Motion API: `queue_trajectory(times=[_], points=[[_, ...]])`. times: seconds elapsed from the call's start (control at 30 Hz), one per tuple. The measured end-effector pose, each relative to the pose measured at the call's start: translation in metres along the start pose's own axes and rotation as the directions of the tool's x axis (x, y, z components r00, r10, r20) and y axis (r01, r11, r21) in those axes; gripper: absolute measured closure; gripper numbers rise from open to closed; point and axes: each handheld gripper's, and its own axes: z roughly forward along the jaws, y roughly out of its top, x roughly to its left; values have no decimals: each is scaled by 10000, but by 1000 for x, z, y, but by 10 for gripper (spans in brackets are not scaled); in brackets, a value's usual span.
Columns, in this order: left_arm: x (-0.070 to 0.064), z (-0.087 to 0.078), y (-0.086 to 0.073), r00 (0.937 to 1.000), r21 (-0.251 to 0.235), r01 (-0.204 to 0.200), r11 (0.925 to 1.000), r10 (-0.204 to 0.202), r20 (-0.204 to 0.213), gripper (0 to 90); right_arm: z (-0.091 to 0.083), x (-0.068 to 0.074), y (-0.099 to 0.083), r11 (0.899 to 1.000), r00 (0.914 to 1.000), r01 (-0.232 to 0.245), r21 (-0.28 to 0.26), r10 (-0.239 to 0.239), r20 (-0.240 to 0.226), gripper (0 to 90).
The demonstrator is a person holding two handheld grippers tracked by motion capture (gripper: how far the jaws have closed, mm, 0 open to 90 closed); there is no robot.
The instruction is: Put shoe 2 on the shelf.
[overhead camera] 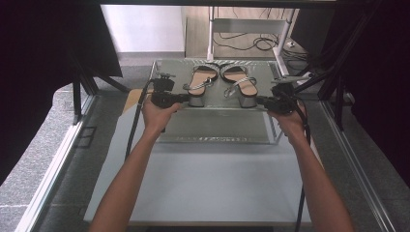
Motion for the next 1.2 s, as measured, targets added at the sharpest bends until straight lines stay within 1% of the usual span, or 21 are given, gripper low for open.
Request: queue_trajectory(times=[0.03, 0.17, 0.2, 0.23, 0.3, 0.37, 0.43, 0.5, 0.6, 0.63, 0.7, 0.73, 0.77, 0.83, 0.87, 0.9, 0.97, 1.07, 1.13, 1.17, 1.2], points=[[-2, 1, 1, 10000, 25, -64, 10000, 64, 13, 883, 1, 3, 1, 10000, 9998, 71, -21, -71, -163, 893], [-13, 5, 2, 9997, 136, -248, 9996, 247, 85, 883, 6, 15, 2, 9988, 9984, 480, -16, -480, -287, 892], [-16, 7, 2, 9992, 142, -369, 9992, 367, 148, 882, 7, 16, 3, 9990, 9983, 440, -24, -441, -379, 892], [-20, 8, 2, 9987, 191, -493, 9986, 491, 103, 882, 8, 17, 3, 9990, 9981, 447, -34, -448, -434, 892], [-25, 10, 3, 9976, 229, -688, 9974, 687, 22, 882, 9, 21, 3, 9986, 9975, 521, -56, -523, -467, 892], [-27, 13, 4, 9980, 270, -621, 9977, 618, 119, 881, 10, 25, 3, 9975, 9966, 706, -25, -707, -423, 890], [-30, 14, 4, 9971, 290, -763, 9967, 761, 79, 877, 11, 26, 4, 9965, 9960, 832, -48, -833, -312, 878], [-31, 14, 4, 9967, 294, -814, 9962, 812, 87, 869, 10, 25, 3, 9969, 9964, 776, -94, -779, -326, 867], [-28, 15, 4, 9967, 225, -796, 9966, 792, 193, 840, 11, 24, 1, 9976, 9970, 674, -185, -681, -361, 861], [-27, 14, 3, 9966, 213, -796, 9966, 791, 227, 822, 11, 24, 1, 9975, 9971, 677, -198, -683, -346, 853], [-22, 13, 2, 9967, 152, -741, 9971, 736, 332, 741, 10, 24, 0, 9974, 9970, 701, -195, -707, -321, 829], [-20, 10, 1, 9970, 84, -679, 9977, 675, 369, 693, 10, 23, -1, 9971, 9969, 733, -223, -740, -285, 823], [-18, 7, 0, 9976, -53, -644, 9979, 645, 261, 670, 8, 22, -2, 9971, 9970, 726, -240, -733, -268, 817], [-14, -1, -3, 9975, -288, -694, 9972, 697, 108, 643, 2, 20, -5, 9969, 9972, 670, -406, -682, -292, 807], [-13, -6, -5, 9973, -370, -714, 9968, 720, 143, 634, -2, 18, -7, 9966, 9974, 637, -515, -653, -310, 801], [-12, -11, -7, 9967, -457, -781, 9959, 790, 178, 628, -7, 17, -9, 9965, 9976, 562, -625, -585, -363, 797], [-11, -21, -14, 9942, -582, -1041, 9929, 1054, 197, 620, -16, 15, -16, 9948, 9972, 553, -854, -594, -455, 787], [-11, -36, -29, 9910, -761, -1222, 9896, 1259, 462, 608, -30, 16, -28, 9919, 9952, 611, -1111, -690, -690, 758], [-12, -44, -39, 9884, -818, -1381, 9870, 1426, 515, 599, -39, 20, -39, 9893, 9925, 787, -1232, -893, -830, 739], [-12, -50, -48, 9872, -862, -1409, 9863, 1466, 634, 594, -42, 21, -43, 9878, 9912, 893, -1276, -1007, -854, 729], [-11, -54, -56, 9862, -942, -1366, 9861, 1443, 806, 590, -47, 24, -52, 9862, 9892, 977, -1336, -1109, -956, 715]])
